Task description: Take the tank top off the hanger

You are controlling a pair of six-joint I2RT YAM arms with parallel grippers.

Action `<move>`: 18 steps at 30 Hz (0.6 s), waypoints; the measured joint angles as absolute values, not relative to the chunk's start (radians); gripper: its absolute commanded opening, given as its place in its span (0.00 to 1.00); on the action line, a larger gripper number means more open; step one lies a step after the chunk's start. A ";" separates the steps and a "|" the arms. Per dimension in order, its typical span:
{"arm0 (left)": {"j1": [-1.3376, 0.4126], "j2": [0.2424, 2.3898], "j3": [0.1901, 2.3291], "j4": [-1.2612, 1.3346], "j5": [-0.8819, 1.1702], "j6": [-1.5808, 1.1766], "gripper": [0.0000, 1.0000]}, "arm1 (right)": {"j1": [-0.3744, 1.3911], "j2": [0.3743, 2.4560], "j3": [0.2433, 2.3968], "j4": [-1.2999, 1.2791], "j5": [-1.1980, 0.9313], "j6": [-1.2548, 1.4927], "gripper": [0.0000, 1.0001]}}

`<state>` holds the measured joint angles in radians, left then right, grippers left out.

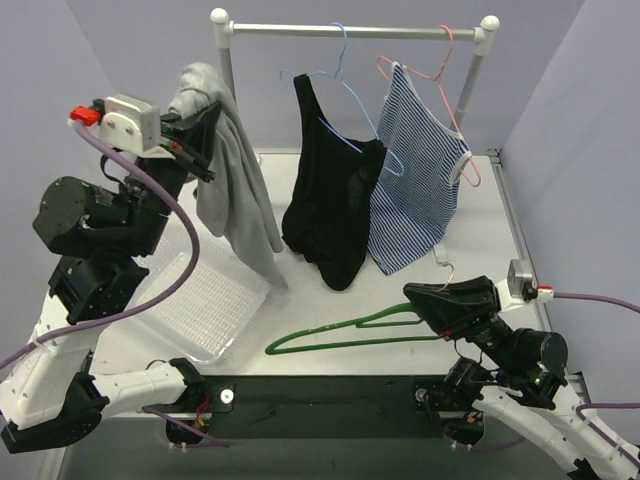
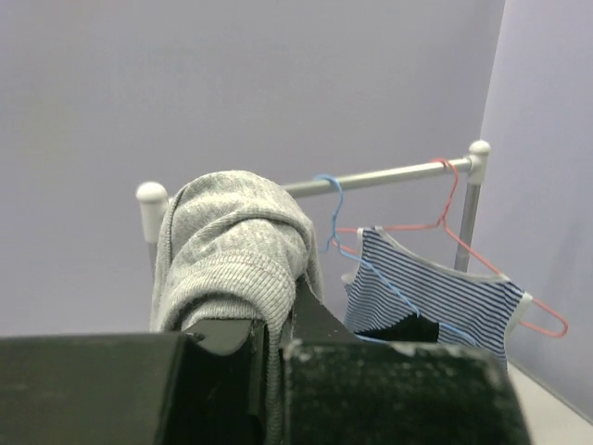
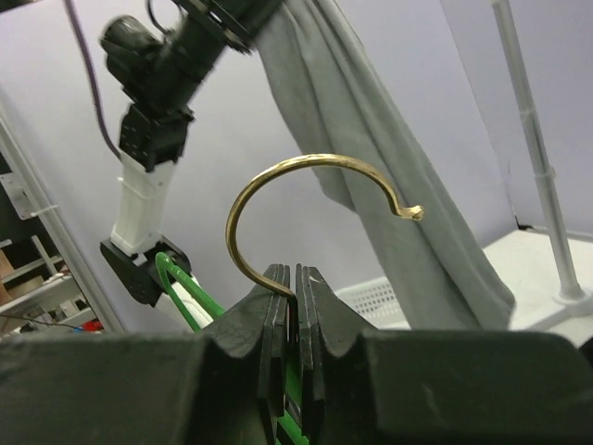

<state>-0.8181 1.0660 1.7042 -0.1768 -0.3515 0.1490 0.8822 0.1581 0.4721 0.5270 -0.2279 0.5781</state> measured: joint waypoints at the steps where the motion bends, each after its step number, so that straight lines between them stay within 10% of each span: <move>1: -0.818 1.076 1.734 -0.176 -0.352 0.157 0.00 | 0.882 0.154 0.462 0.516 -0.224 0.577 0.00; 18: -0.816 1.120 1.812 -0.147 -0.579 0.450 0.00 | 0.882 0.125 0.416 0.450 -0.200 0.574 0.00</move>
<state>-0.8162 1.1198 1.8122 -0.1474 -0.5785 0.4500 0.8822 0.1249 0.4164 0.4496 -0.2001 0.5739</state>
